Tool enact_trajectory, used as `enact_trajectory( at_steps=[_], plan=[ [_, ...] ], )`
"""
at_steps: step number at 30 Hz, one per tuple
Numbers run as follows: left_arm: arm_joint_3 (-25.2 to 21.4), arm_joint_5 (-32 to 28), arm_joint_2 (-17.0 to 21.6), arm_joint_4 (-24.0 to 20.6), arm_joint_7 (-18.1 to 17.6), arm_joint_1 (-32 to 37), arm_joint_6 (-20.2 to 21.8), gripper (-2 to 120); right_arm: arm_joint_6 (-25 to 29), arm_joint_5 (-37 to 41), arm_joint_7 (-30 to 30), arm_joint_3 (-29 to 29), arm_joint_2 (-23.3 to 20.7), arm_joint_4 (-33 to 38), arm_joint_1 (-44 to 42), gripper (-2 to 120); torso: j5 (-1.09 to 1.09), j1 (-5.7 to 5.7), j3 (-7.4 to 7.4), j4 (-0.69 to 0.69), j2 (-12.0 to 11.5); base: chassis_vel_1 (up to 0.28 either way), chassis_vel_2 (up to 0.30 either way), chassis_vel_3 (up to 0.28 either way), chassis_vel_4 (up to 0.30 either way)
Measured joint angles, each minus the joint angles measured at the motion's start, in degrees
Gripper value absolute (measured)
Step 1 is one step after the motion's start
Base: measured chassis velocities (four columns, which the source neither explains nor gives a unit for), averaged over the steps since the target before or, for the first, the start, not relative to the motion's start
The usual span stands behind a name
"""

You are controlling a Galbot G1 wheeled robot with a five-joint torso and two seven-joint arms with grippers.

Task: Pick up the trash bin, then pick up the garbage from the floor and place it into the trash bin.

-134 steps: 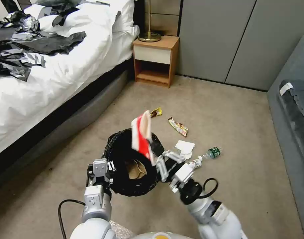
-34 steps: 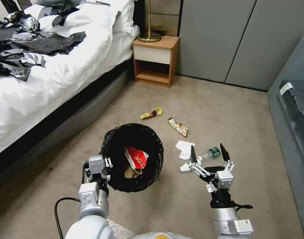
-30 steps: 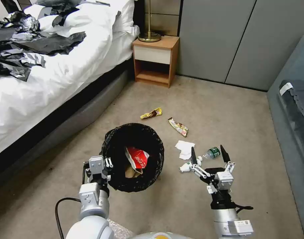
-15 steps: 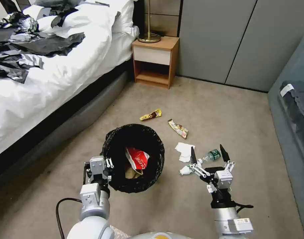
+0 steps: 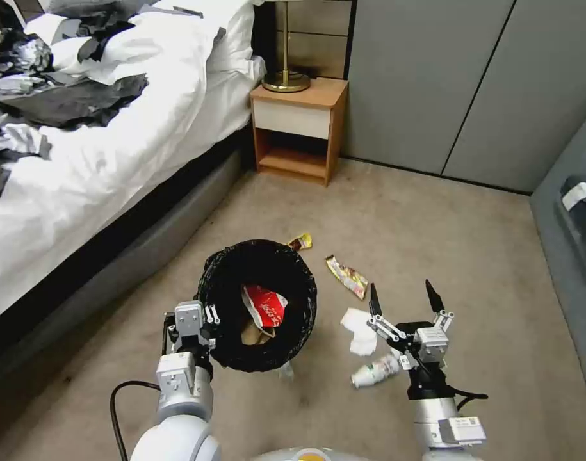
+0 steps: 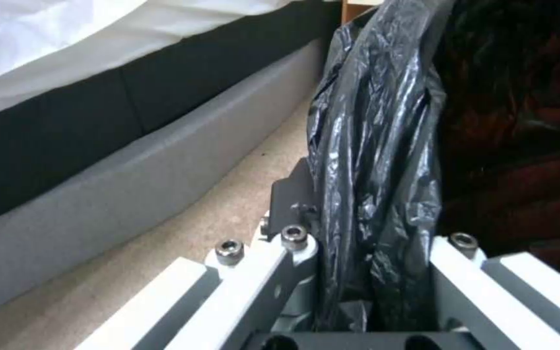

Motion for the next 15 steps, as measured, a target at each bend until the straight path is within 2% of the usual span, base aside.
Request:
enact_trajectory(
  at_steps=[7,11,14,15],
  plan=[
    [0.0,0.0,0.1,0.0,0.0,0.1,0.0,1,-0.4,-0.1,0.7,0.1,-0.2,0.4,0.2,100,0.0,-0.01,-0.02,-0.01,0.0,0.007,-0.005,-0.007,0.002],
    [0.1,0.1,0.0,0.0,0.0,0.2,0.0,1,-2.8,-0.8,2.2,0.0,-0.6,1.2,0.3,100,0.0,-0.01,-0.01,-0.01,0.0,0.0,0.0,0.0,0.0],
    [0.1,0.1,0.0,-0.2,0.0,0.4,0.0,1,-7.5,-0.8,4.4,-0.2,-1.3,2.6,-0.1,100,0.0,-0.01,-0.01,0.0,0.0,0.0,0.0,0.0,0.0],
    [0.1,0.1,0.0,-0.2,0.0,0.4,0.0,1,-7.5,-0.8,4.4,-0.2,-1.3,2.6,-0.1,100,0.0,-0.01,-0.01,0.0,0.0,0.0,0.0,0.0,0.0]
  ],
)
